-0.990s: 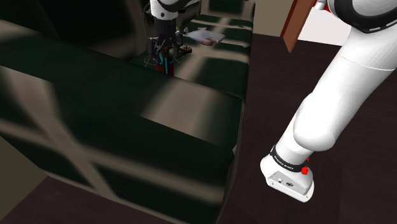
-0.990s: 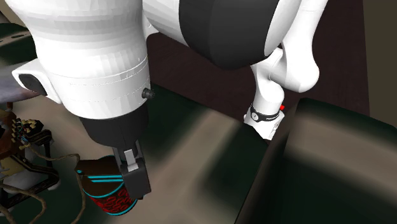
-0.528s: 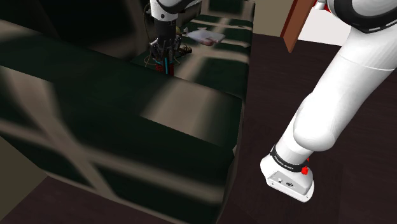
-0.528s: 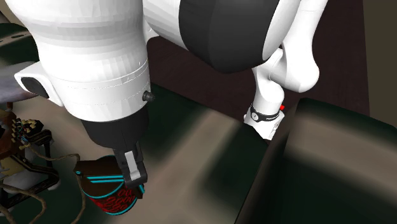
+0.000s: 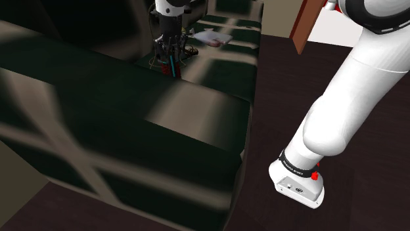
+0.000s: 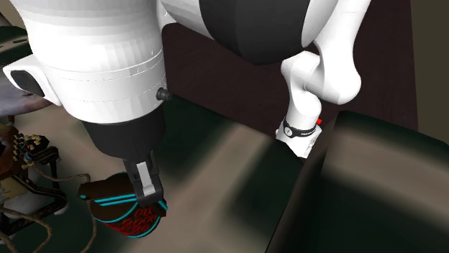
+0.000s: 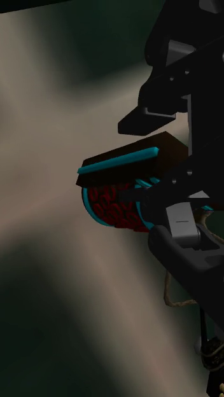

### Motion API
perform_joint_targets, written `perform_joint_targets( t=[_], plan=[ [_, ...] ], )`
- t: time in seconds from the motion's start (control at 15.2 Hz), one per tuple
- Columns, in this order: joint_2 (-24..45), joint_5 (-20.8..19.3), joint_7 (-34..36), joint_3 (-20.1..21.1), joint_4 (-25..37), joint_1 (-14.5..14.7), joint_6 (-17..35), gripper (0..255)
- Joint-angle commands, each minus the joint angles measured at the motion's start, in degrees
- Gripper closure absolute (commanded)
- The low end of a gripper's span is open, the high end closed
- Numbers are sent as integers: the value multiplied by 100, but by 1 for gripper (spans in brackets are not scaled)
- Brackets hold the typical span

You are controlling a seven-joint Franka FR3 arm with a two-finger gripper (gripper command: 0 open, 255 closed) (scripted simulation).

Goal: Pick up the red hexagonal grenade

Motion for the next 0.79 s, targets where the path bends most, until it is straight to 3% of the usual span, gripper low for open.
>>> perform_joint_targets(
  t=[0.0,0.73],
  plan=[
    [-5,2,4,8,146,8,-146,255],
    [67,1,-39,16,1016,16,-944,255]
  ],
)
